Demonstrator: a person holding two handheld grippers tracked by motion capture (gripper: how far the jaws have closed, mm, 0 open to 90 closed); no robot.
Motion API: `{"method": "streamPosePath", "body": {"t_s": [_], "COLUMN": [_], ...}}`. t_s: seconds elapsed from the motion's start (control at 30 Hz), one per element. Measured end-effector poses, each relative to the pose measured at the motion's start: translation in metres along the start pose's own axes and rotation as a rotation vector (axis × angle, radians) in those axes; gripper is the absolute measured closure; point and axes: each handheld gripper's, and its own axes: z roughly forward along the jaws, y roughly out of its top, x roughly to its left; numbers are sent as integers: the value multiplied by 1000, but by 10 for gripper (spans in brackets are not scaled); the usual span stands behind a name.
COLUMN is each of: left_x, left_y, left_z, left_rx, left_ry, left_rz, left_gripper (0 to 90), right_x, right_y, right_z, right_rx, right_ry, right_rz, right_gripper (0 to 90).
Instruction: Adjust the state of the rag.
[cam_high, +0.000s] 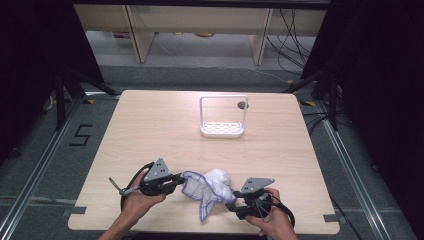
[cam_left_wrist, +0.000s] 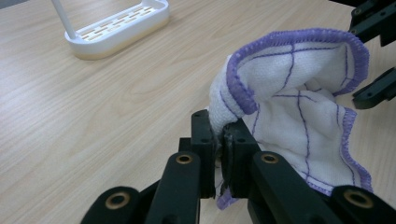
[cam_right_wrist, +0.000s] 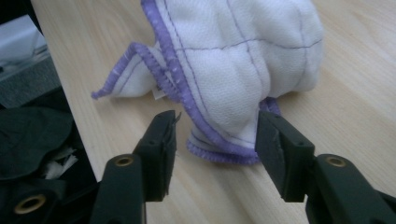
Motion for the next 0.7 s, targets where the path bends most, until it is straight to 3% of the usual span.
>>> {"method": "streamPosePath", "body": {"t_s": [0.07,0.1,0.2,0.27,0.4,0.47,0.6,0.7], "left_x": [0,0,2,1,-3,-5,-8,-15], "left_y": [0,0,0,0,5,6,11,20], "left_z": [0,-1,-2,-3,-12,-15,-25,-36], "left_rx": [3,2,-7,-4,-11,-16,-35,-53], "left_ry": [-1,6,1,4,-21,-23,-60,-94], "left_rz": [0,-6,-8,-12,13,11,8,36], "left_gripper": [841,840,840,840,842,843,843,843], "right_x": [1,0,-2,-4,-9,-10,-12,-10], "right_y": [0,2,4,6,15,16,20,29], "right_z": [5,2,-7,-9,-35,-40,-60,-86], "right_rx": [-7,-6,-59,-84,-125,-136,-167,-171], "right_ry": [-19,-6,-12,-4,-30,-36,11,31], "right_rz": [-5,-4,-27,-36,-47,-44,-15,-42], "right_gripper": [626,721,859,871,891,891,891,891]}}
